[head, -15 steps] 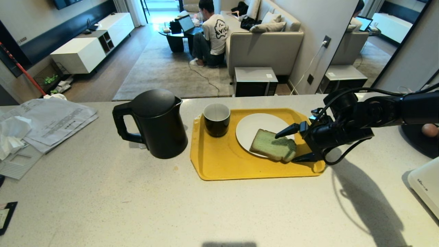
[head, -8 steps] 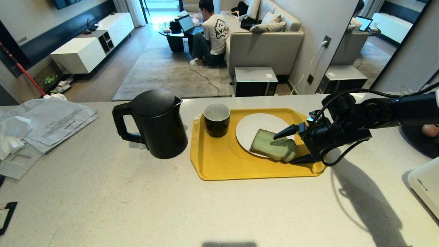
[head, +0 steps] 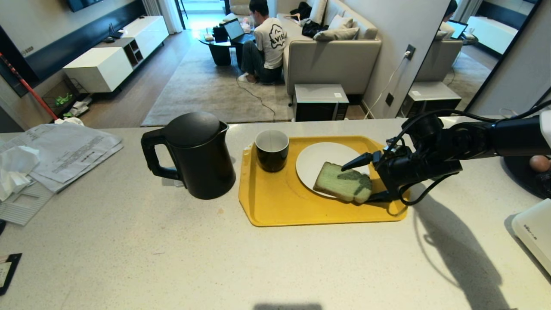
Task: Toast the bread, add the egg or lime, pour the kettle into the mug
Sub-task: Pick up the bread slice
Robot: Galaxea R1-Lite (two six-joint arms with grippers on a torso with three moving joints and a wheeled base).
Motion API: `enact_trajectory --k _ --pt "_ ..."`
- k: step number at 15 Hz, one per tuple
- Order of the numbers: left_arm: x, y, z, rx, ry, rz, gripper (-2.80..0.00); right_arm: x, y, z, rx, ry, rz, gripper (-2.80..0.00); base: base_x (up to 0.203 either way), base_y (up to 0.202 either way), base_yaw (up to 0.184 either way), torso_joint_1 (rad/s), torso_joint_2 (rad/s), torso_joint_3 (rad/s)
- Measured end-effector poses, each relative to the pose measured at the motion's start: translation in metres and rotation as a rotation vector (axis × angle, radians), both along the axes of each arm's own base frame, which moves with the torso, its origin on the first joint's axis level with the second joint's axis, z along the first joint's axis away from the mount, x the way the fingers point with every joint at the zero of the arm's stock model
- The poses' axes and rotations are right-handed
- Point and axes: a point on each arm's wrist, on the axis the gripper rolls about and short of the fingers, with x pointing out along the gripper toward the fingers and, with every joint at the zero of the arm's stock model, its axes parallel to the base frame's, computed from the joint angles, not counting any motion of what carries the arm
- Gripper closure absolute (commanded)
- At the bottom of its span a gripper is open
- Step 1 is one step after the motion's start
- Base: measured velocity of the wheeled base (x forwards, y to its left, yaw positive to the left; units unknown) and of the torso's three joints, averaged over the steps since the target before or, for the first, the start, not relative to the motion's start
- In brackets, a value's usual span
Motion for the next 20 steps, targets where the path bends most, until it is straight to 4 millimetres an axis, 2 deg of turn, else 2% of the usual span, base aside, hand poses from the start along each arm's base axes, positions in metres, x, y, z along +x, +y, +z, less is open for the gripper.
enact_trajectory --k 4,5,11,15,20 --pt "0.000 0.000 0.000 0.001 0.000 0.000 0.00 0.003 0.001 -0.001 0.018 0.010 0.003 -2.80 0.000 0.000 0.000 0.000 0.00 0.000" --pt "0.000 0.000 0.000 0.000 0.000 0.000 0.00 0.004 0.001 -0.002 0.017 0.011 0.002 0.00 0.000 0.000 0.000 0.000 0.00 0.000" --pt "0.000 0.000 0.000 0.000 0.000 0.000 0.00 0.005 -0.001 -0.007 0.016 0.024 -0.001 0.00 0.000 0.000 0.000 0.000 0.00 0.000" --pt "0.000 0.000 0.000 0.000 0.000 0.000 0.00 0.004 -0.009 -0.008 0.014 0.032 -0.018 0.00 0.000 0.000 0.000 0.000 0.00 0.000" --pt "0.000 0.000 0.000 0.000 0.000 -0.001 0.00 -0.003 -0.020 0.005 0.014 0.013 -0.041 0.00 0.000 0.000 0.000 0.000 0.00 0.000"
